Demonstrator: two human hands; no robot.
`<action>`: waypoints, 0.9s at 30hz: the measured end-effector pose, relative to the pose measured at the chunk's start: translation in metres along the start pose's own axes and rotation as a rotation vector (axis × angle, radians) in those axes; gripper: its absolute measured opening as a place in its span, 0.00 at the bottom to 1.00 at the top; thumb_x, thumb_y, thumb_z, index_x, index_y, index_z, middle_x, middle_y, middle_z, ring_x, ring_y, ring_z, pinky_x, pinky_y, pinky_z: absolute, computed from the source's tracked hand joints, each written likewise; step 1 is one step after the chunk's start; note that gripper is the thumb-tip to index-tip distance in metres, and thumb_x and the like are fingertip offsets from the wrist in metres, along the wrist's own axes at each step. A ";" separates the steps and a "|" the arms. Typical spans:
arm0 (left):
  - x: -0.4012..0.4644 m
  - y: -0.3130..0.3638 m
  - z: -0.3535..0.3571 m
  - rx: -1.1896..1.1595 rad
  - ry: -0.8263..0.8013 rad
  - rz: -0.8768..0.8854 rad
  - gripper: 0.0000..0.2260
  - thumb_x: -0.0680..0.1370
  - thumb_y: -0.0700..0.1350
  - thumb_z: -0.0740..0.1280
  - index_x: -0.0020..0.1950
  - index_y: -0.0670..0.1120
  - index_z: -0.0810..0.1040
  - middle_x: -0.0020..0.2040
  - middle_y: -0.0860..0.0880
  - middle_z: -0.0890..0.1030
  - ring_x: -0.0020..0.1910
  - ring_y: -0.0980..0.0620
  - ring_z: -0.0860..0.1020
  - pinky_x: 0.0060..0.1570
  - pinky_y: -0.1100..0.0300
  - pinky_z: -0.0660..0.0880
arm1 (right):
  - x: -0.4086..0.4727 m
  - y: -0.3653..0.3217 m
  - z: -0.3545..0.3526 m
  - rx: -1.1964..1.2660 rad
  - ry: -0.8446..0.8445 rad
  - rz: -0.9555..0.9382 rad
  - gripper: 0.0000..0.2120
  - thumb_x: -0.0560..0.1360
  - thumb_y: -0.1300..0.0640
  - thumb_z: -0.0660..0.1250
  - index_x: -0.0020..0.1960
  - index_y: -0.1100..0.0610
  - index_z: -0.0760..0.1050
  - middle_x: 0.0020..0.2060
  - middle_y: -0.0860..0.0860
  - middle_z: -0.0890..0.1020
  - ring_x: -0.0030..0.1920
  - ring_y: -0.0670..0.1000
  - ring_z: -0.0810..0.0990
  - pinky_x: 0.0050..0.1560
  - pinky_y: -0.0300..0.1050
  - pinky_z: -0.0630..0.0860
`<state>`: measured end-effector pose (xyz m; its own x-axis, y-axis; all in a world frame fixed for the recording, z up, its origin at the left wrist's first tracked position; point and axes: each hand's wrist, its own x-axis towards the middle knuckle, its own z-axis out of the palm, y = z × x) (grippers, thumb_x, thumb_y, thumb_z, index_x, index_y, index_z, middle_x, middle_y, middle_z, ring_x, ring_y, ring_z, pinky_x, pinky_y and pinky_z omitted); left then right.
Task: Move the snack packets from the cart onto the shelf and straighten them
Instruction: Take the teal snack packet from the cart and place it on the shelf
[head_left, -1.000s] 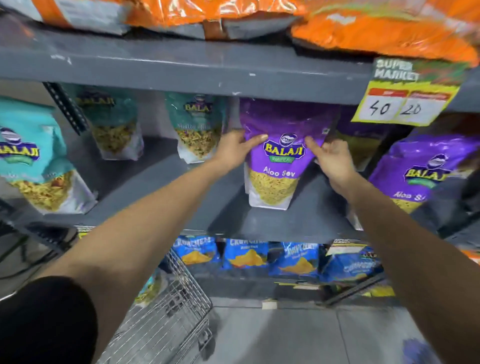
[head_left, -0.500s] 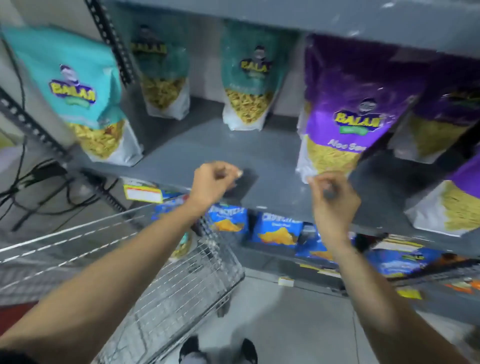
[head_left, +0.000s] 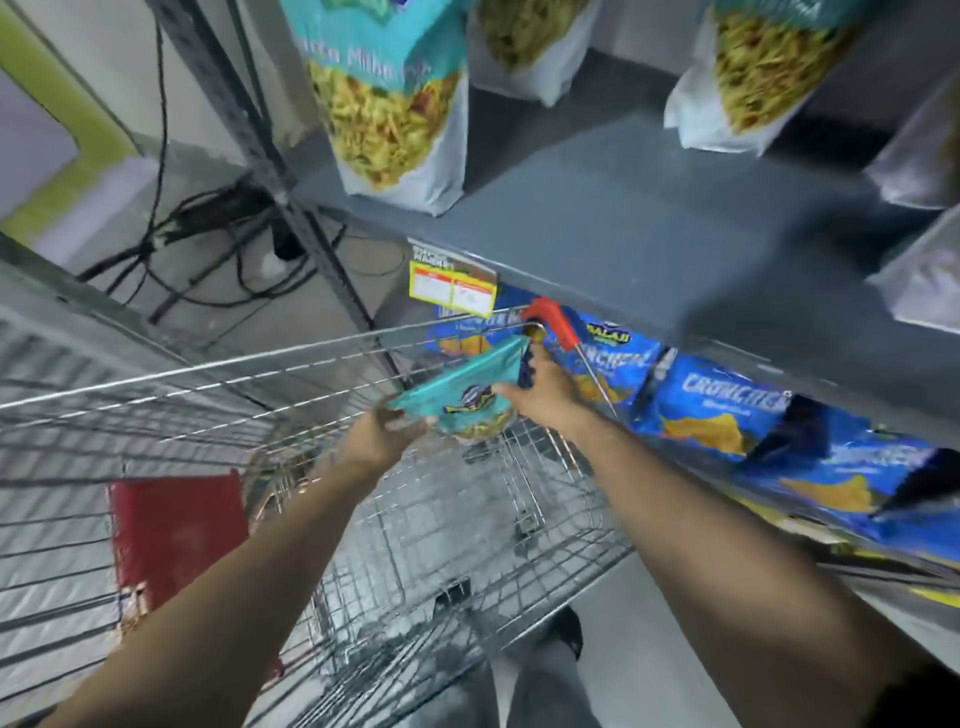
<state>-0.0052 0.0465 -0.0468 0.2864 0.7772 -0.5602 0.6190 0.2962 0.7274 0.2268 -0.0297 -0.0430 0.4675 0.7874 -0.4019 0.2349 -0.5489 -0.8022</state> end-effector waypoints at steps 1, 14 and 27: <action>0.005 -0.001 0.001 -0.040 0.028 0.029 0.32 0.60 0.62 0.78 0.57 0.45 0.81 0.50 0.46 0.86 0.46 0.49 0.83 0.55 0.45 0.80 | 0.009 0.003 0.005 0.030 -0.003 0.023 0.28 0.67 0.55 0.76 0.63 0.55 0.69 0.57 0.57 0.82 0.56 0.58 0.82 0.59 0.60 0.78; -0.065 0.129 -0.049 -0.433 0.039 0.482 0.10 0.76 0.35 0.67 0.36 0.44 0.78 0.29 0.60 0.83 0.31 0.66 0.79 0.34 0.73 0.74 | -0.074 -0.081 -0.026 0.346 0.384 -0.260 0.27 0.69 0.40 0.70 0.37 0.66 0.73 0.33 0.66 0.80 0.32 0.56 0.76 0.37 0.64 0.75; -0.105 0.362 -0.036 -0.437 -0.122 0.828 0.23 0.67 0.56 0.76 0.41 0.34 0.80 0.44 0.38 0.83 0.42 0.48 0.76 0.41 0.40 0.77 | -0.115 -0.201 -0.230 0.268 0.743 -0.610 0.38 0.70 0.34 0.69 0.30 0.70 0.64 0.27 0.55 0.74 0.37 0.49 0.63 0.33 0.64 0.69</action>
<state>0.1629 0.0922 0.2896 0.6019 0.7776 0.1818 -0.1375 -0.1234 0.9828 0.3216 -0.0739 0.2657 0.7667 0.4877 0.4174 0.4557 0.0445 -0.8890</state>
